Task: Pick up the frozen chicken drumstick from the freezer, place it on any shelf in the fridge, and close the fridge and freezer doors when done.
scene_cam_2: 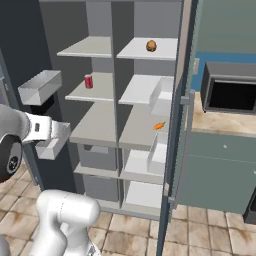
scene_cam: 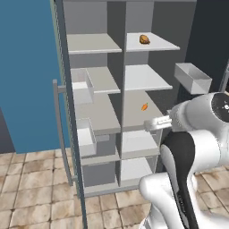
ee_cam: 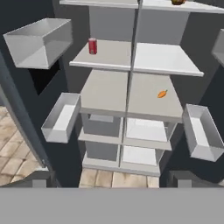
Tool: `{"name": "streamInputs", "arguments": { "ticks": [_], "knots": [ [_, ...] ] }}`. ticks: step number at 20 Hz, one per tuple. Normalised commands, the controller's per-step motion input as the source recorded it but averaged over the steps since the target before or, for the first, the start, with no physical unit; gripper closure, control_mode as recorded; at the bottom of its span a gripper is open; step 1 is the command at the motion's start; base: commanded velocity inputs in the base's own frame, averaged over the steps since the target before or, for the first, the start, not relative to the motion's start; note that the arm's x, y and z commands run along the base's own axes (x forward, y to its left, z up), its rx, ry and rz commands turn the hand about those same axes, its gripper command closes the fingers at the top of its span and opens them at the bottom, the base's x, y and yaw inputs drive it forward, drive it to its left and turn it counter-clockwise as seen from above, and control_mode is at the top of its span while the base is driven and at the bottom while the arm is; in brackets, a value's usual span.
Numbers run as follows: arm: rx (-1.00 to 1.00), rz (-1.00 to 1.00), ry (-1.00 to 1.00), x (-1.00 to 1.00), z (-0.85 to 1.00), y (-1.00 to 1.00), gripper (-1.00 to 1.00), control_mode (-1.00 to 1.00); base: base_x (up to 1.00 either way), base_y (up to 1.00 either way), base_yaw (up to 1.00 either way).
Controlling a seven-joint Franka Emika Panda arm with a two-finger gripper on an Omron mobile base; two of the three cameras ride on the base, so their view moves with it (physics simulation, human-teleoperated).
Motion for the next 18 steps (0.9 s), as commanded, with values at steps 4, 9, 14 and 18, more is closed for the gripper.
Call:
{"name": "streamInputs", "arguments": {
  "ticks": [4,9,14,18],
  "knots": [
    [0.01,-0.08,-0.25,-0.69,0.0,1.0,-1.0,-1.0,0.0,0.0,0.0],
    [0.02,-0.24,-0.23,-0.28,0.0,1.0,-1.0,-1.0,0.0,0.0,0.0],
    [0.0,-0.39,-0.19,0.0,-0.19,1.0,-1.0,-1.0,0.0,0.0,0.0],
    [0.03,-0.43,-0.12,0.25,-0.47,1.0,-1.0,-1.0,0.0,0.0,0.0]
  ]
}}
